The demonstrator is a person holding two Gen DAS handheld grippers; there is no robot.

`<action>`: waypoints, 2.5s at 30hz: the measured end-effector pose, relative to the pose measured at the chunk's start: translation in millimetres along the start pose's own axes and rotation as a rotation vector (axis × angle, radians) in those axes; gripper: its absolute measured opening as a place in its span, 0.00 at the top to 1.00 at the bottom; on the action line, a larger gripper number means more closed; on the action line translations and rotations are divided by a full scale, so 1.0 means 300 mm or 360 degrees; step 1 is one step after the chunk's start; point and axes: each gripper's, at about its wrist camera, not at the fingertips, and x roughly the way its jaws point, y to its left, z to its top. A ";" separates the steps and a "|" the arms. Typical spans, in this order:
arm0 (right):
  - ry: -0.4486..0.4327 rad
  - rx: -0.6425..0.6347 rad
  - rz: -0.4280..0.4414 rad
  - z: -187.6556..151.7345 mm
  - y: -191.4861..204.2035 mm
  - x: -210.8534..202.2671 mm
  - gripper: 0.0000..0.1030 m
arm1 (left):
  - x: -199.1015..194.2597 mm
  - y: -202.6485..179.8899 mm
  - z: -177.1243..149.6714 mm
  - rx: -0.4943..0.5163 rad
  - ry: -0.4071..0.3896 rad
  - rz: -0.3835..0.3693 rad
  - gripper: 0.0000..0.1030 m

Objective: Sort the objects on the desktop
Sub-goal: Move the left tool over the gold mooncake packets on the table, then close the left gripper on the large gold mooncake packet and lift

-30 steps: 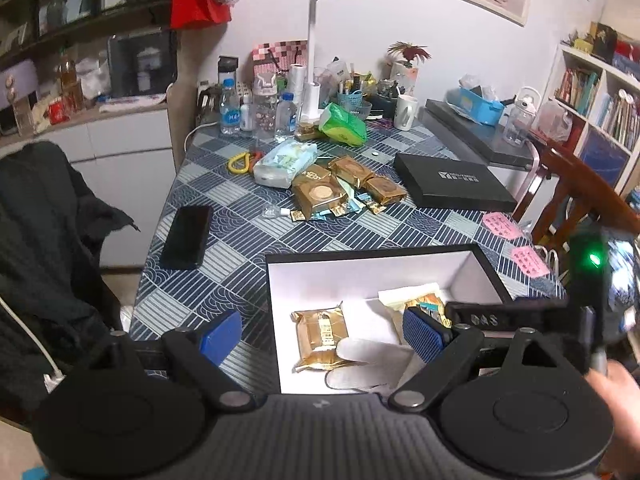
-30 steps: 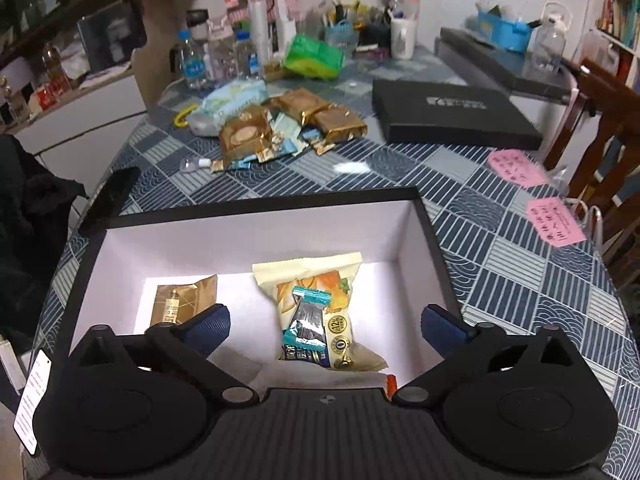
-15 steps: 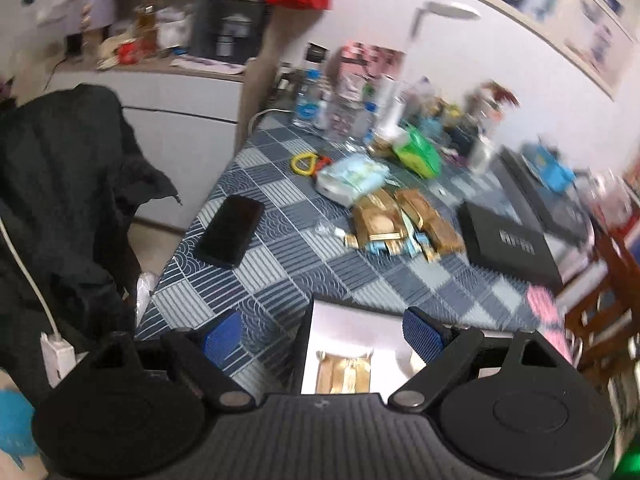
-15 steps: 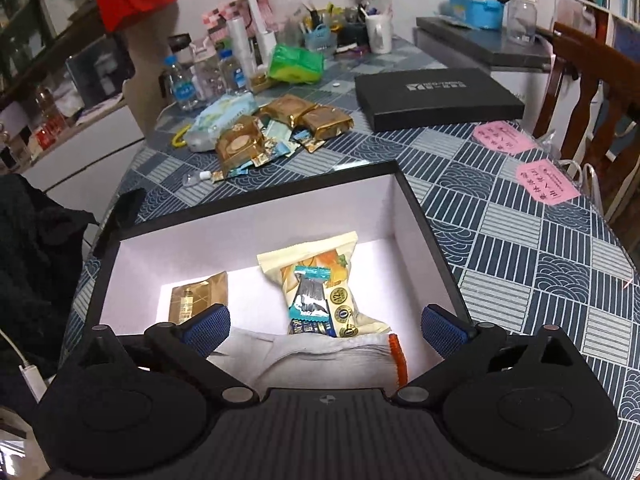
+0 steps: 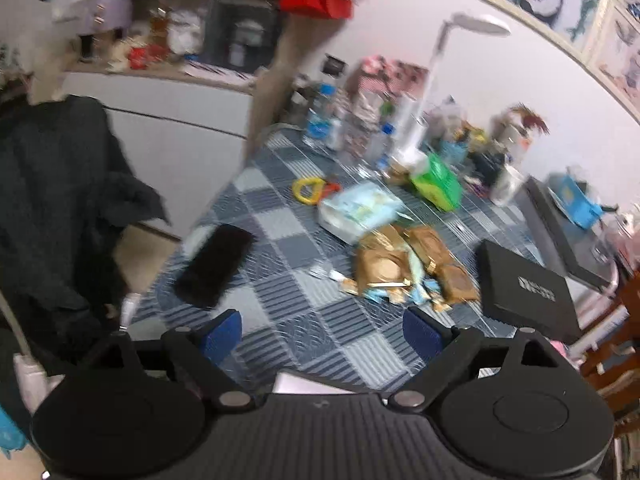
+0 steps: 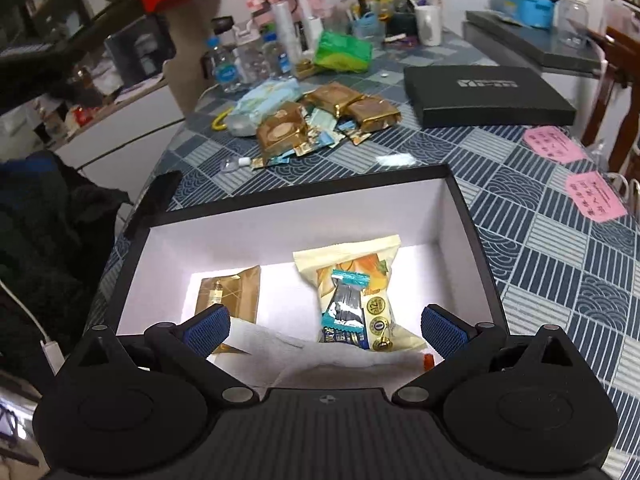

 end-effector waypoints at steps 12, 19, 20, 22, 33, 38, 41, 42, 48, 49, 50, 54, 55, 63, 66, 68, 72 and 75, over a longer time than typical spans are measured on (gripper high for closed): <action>0.0046 0.0003 0.0099 0.062 -0.072 0.039 0.00 | 0.249 -0.198 0.059 0.0183 0.0119 0.0056 0.00; 0.0078 0.0047 0.0122 0.060 -0.118 0.071 0.00 | 0.448 -0.242 0.134 0.0176 0.0195 0.0027 0.00; 0.0085 0.0057 0.0126 0.060 -0.126 0.076 0.00 | 0.477 -0.250 0.141 0.0196 0.0202 0.0035 0.00; 0.0097 0.0083 0.0133 0.063 -0.143 0.086 0.00 | 0.533 -0.276 0.149 0.0270 0.0216 0.0065 0.00; 0.0134 0.0148 0.0180 0.094 -0.184 0.144 0.00 | 0.786 -0.347 0.170 0.0340 0.0337 0.0107 0.00; 0.0151 0.0133 0.0196 0.096 -0.182 0.166 0.00 | 0.902 -0.346 0.186 0.0254 0.0395 0.0054 0.00; 0.0151 0.0124 0.0201 0.103 -0.176 0.173 0.00 | 0.963 -0.349 0.188 0.0230 0.0415 0.0037 0.00; 0.0153 0.0127 0.0212 0.106 -0.176 0.175 0.00 | 0.983 -0.350 0.188 0.0223 0.0424 0.0041 0.00; 0.0153 0.0128 0.0230 0.116 -0.174 0.185 0.00 | 1.070 -0.342 0.186 0.0175 0.0447 0.0062 0.00; 0.0152 0.0130 0.0234 0.117 -0.175 0.185 0.00 | 1.083 -0.341 0.185 0.0173 0.0450 0.0065 0.00; 0.0151 0.0133 0.0238 0.118 -0.176 0.186 0.00 | 1.094 -0.341 0.183 0.0167 0.0453 0.0055 0.00; 0.0152 0.0133 0.0249 0.123 -0.174 0.190 0.00 | 1.122 -0.345 0.183 0.0146 0.0441 0.0040 0.00; 0.0152 0.0130 0.0248 0.123 -0.172 0.190 0.00 | 1.126 -0.347 0.182 0.0146 0.0433 0.0042 0.00; 0.0150 0.0129 0.0264 0.126 -0.168 0.192 0.00 | 1.119 -0.338 0.187 0.0091 0.0422 -0.0019 0.00; 0.0148 0.0128 0.0267 0.126 -0.166 0.192 0.00 | 1.123 -0.333 0.187 0.0092 0.0429 -0.0029 0.00; 0.0149 0.0127 0.0272 0.127 -0.165 0.194 0.00 | 1.135 -0.339 0.184 0.0120 0.0441 -0.0005 0.00; 0.0150 0.0119 0.0276 0.128 -0.161 0.194 0.00 | 1.148 -0.361 0.174 0.0166 0.0428 0.0036 0.00; 0.0147 0.0123 0.0278 0.127 -0.161 0.192 0.00 | 1.162 -0.378 0.168 0.0187 0.0433 0.0096 0.00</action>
